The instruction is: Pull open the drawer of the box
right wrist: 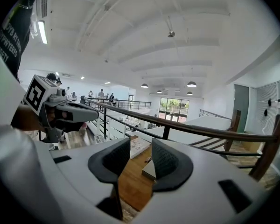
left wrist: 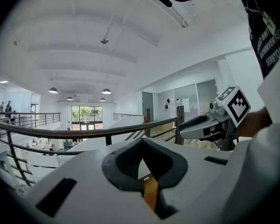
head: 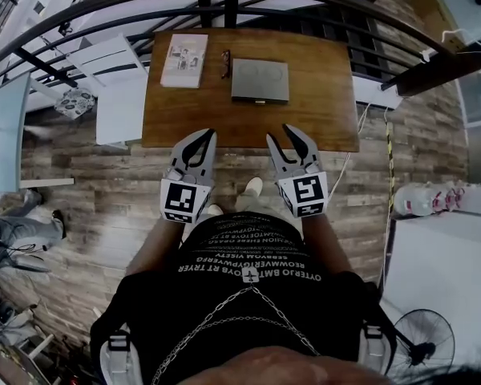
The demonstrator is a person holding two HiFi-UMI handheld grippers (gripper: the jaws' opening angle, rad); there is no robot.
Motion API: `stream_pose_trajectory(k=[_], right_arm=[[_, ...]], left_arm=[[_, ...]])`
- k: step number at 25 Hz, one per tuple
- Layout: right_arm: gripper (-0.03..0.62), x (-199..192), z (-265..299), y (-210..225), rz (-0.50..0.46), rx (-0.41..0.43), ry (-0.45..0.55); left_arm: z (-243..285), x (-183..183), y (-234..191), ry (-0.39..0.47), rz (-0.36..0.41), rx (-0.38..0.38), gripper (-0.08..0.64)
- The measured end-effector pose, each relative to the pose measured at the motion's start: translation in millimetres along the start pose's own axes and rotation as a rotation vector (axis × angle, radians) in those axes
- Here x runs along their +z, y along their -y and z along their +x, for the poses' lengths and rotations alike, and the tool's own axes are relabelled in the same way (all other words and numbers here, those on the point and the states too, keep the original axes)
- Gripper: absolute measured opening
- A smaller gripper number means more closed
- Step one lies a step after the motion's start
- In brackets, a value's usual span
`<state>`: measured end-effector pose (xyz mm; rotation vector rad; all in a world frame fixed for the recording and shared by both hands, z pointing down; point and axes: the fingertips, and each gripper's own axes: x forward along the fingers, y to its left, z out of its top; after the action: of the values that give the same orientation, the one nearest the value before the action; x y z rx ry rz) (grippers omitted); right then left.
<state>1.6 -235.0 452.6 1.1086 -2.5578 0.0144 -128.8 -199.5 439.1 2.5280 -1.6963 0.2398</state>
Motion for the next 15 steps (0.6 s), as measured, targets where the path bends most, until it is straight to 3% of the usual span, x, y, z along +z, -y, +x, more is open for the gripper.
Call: stream_pose_trajectory(k=[15], right_arm=[[0.138, 3, 37, 41, 0.028, 0.028, 0.002]], left_arm=[[47, 13, -14, -0.014, 0.031, 0.020, 0.006]])
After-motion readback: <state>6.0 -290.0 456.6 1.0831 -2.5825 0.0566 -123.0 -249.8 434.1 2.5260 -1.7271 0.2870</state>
